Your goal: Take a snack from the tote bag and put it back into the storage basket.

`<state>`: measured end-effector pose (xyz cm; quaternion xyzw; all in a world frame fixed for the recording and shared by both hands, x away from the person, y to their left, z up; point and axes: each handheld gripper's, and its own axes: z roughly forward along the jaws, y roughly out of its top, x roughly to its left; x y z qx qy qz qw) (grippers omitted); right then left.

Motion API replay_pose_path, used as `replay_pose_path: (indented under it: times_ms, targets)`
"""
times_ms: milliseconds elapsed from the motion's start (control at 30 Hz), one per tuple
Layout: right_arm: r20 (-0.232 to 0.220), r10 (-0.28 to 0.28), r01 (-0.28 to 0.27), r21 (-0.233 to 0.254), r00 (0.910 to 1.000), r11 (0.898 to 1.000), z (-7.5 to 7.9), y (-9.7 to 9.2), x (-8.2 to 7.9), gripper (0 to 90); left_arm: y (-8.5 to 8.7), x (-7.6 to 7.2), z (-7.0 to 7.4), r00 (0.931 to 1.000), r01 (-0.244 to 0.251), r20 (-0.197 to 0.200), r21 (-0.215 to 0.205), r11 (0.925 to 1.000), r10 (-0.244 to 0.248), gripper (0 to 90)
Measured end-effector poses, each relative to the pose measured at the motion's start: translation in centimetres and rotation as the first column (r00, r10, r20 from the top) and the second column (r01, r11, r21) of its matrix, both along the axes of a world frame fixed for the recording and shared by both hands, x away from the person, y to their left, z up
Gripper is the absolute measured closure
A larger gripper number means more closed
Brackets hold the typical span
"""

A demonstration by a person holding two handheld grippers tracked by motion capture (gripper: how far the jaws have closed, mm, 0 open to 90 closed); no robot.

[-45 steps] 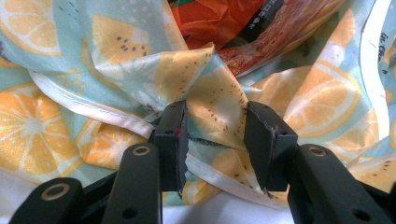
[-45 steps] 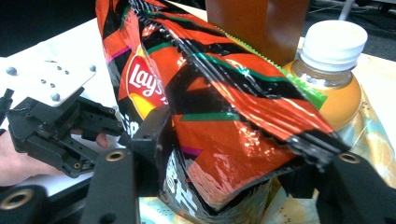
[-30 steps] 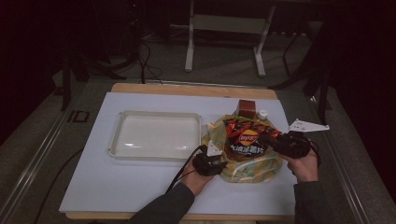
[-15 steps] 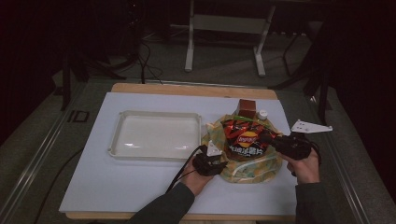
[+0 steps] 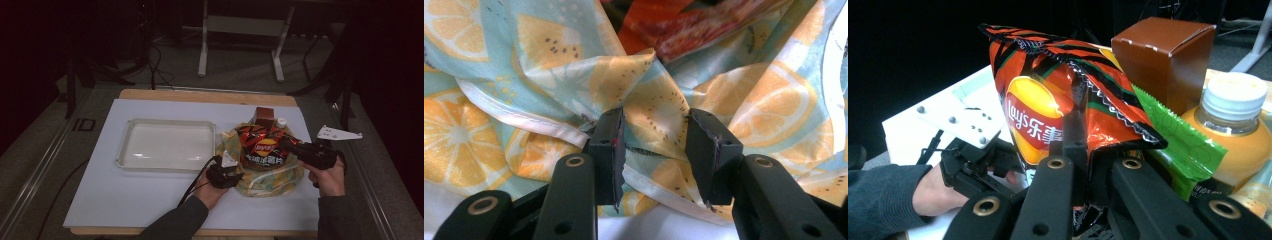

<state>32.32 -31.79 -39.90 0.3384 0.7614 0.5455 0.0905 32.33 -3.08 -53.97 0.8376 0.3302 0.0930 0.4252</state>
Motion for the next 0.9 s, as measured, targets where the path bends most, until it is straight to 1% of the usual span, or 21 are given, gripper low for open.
replay_pose_path:
  times_ms: [267, 500, 567, 700, 900]
  targets:
    - [0.016, -0.006, 0.005, 0.025, 0.9998, 1.000, 0.8, -0.6, -0.3, 90.0, 0.0, 0.0, 0.0, 1.0000, -0.001, -0.001, 0.000, 1.0000, 0.001, 58.9]
    - [0.039, -0.010, 0.007, 0.064, 0.9992, 0.998, 1.8, -1.4, -0.6, 90.0, 0.0, 0.0, 0.0, 1.0000, -0.001, -0.003, 0.002, 1.0000, 0.001, 58.9]
    - [0.045, -0.014, 0.011, 0.069, 0.9989, 0.998, 2.1, -1.5, -0.6, 90.0, 0.0, 0.0, 0.0, 1.0000, 0.000, -0.003, 0.003, 1.0000, 0.000, 58.9]
    - [0.051, -0.012, 0.007, 0.090, 0.9986, 0.996, 2.7, -1.4, -0.5, 90.0, 0.0, 0.0, 0.0, 1.0000, 0.001, -0.003, 0.003, 1.0000, -0.001, 58.9]
    - [0.064, -0.013, 0.007, 0.097, 0.9979, 0.995, 3.5, -0.9, -0.4, 90.0, 0.0, 0.0, 0.0, 1.0000, 0.000, -0.002, 0.003, 1.0000, 0.000, 58.8]
